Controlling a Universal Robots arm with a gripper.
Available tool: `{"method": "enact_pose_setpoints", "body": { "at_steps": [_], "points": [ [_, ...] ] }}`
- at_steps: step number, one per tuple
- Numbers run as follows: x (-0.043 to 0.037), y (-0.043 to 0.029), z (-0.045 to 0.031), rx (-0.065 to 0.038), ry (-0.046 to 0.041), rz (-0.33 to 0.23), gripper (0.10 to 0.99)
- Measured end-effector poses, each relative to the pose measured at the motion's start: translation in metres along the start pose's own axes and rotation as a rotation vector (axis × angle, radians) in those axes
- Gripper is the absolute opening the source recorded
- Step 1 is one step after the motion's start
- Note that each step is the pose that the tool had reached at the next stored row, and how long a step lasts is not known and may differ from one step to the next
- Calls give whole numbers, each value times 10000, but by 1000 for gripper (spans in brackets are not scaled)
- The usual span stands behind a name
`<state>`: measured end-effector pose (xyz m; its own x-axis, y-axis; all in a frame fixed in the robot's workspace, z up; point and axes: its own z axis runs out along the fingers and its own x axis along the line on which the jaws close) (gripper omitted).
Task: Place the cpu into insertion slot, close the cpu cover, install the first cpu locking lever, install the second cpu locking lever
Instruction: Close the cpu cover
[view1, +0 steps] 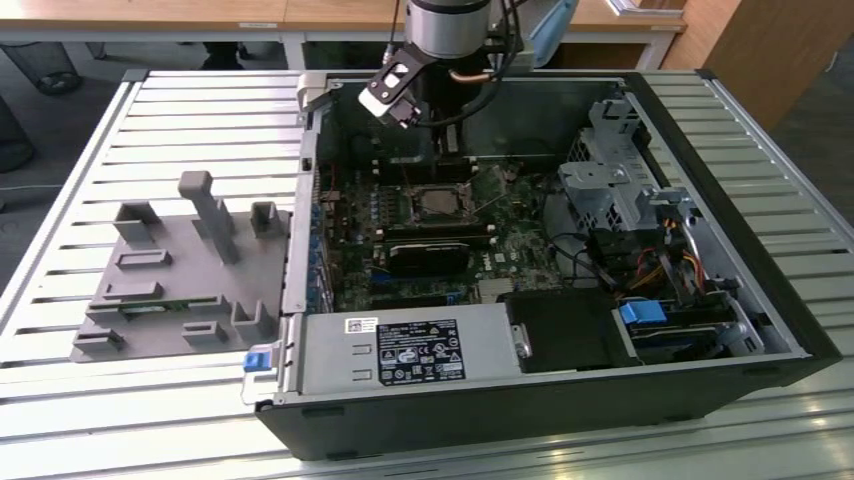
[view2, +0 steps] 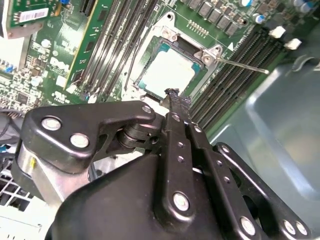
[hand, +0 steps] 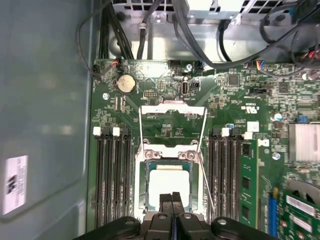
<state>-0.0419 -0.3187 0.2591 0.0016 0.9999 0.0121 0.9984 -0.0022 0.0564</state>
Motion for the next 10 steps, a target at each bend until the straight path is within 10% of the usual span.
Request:
{"method": "enact_pose_setpoints", "body": {
  "at_steps": [10],
  "points": [
    [-71, 6, -53, 179, 1, 4, 118]
  ]
}}
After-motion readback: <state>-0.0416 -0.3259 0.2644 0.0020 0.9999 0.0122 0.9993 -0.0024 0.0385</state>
